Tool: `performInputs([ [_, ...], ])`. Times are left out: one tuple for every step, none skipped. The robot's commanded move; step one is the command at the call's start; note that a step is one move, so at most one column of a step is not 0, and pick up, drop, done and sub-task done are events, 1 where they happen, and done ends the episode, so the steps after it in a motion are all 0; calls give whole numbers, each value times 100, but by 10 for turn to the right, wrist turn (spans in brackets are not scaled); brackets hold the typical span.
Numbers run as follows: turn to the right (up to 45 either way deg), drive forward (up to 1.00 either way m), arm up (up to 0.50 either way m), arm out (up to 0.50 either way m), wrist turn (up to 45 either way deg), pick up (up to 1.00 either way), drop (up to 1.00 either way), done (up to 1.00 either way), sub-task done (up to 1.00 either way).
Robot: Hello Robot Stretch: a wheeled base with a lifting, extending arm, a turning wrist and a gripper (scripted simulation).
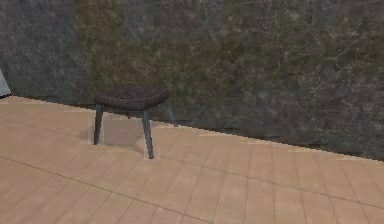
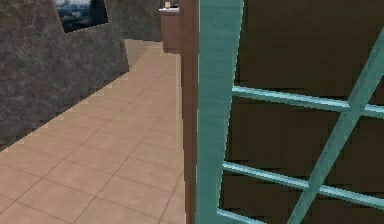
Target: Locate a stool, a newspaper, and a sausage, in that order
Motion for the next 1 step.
performInputs([
  [-60, 0, 0, 0, 0, 0, 0, 0, 0],
])
